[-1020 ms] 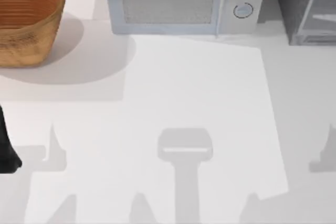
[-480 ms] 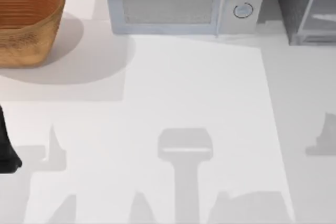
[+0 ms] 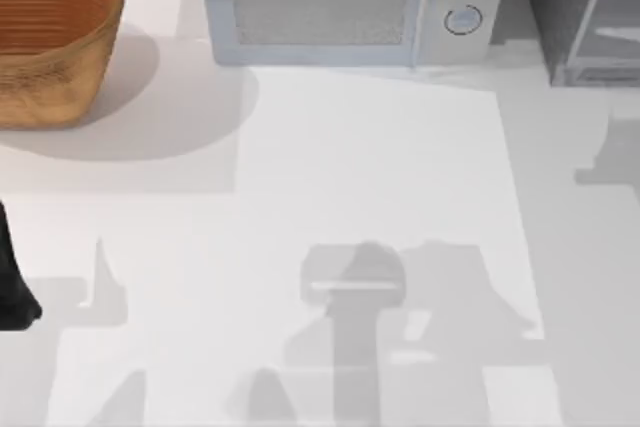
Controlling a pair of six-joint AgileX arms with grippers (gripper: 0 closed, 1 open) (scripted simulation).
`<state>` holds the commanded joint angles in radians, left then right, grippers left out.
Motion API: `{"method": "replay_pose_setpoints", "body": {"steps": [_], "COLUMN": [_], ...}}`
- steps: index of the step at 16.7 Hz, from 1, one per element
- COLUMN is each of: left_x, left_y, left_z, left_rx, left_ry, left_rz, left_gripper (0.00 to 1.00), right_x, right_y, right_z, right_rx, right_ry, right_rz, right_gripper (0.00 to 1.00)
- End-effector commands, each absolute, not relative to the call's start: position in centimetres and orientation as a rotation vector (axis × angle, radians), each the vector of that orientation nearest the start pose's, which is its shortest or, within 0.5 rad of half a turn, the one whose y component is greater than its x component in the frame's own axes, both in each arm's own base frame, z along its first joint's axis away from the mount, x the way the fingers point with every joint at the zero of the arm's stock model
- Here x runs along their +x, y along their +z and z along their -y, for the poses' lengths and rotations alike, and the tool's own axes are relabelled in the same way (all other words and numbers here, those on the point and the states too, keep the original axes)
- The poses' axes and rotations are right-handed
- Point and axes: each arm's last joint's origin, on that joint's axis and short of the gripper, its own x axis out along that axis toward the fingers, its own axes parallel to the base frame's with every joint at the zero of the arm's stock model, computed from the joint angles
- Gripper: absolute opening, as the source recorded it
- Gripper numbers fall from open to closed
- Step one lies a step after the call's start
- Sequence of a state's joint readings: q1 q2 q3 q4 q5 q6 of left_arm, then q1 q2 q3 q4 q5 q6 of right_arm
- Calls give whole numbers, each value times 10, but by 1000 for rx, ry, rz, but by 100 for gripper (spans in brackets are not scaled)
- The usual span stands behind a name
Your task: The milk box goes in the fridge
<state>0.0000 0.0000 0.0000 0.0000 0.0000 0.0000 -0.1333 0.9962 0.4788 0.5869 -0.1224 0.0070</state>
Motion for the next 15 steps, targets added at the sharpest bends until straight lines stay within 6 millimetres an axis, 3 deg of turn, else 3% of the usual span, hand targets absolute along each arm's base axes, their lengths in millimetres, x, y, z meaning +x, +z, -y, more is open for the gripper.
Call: {"method": "replay_pose_setpoints", "body": {"steps": [3, 8, 12, 15], "left_x": [106, 106, 106, 106], "left_y": [160, 160, 160, 160], "left_z": [1, 1, 1, 1], "left_rx": [0, 0, 0, 0], "left_ry": [0, 0, 0, 0], "left_rz": [0, 0, 0, 0], "left_gripper": [100, 100, 100, 100], "right_x": [284, 366, 397, 404], "right_y": [245, 178, 128, 111], "right_z": [44, 79, 98, 104], "right_rx": [-15, -4, 1, 2], "right_ry": [-5, -4, -1, 1], "right_rz": [40, -1, -8, -4], "right_gripper": [0, 0, 0, 0]}}
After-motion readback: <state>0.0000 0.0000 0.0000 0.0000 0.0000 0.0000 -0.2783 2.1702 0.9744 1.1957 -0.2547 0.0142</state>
